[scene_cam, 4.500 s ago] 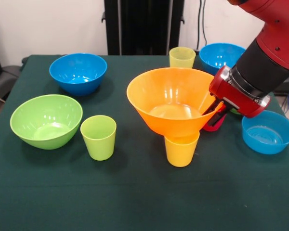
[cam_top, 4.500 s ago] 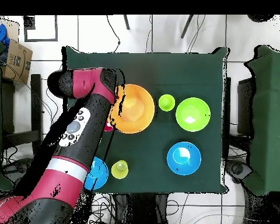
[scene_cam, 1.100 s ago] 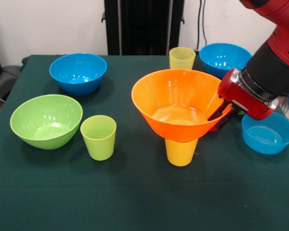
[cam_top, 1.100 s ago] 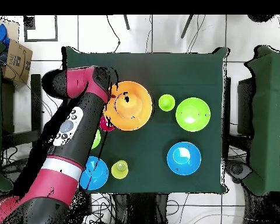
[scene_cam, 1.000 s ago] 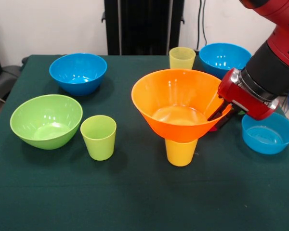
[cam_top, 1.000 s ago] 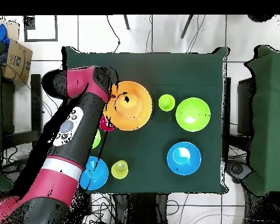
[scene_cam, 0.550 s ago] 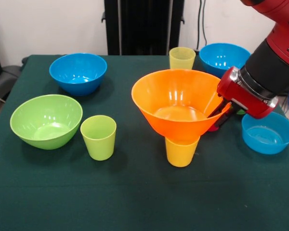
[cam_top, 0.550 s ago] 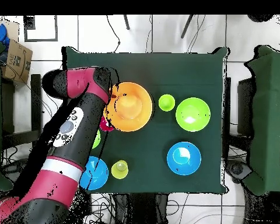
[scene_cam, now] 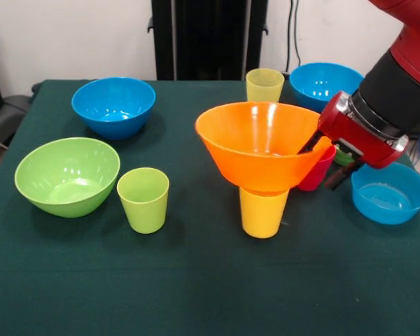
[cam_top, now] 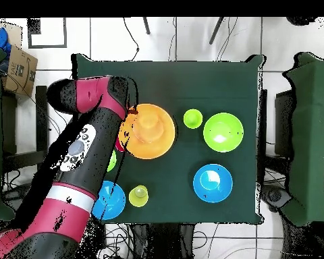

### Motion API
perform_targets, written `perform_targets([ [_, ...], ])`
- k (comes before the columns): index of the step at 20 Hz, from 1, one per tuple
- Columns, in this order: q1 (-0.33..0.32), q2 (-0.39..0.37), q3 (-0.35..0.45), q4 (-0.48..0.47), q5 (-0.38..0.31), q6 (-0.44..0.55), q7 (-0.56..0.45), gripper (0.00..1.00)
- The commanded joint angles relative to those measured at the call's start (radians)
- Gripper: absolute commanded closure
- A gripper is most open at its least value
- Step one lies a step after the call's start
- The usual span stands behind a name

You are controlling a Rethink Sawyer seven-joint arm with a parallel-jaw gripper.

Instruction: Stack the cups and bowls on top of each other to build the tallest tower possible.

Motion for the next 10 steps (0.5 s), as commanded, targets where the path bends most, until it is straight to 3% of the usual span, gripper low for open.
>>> perform_targets([
  [1, 0.002, -0.023, 0.114, 0.063, -0.011, -0.078, 0.141, 0.0],
  [10, -0.003, -0.026, 0.133, 0.075, -0.004, -0.092, 0.14, 0.0],
])
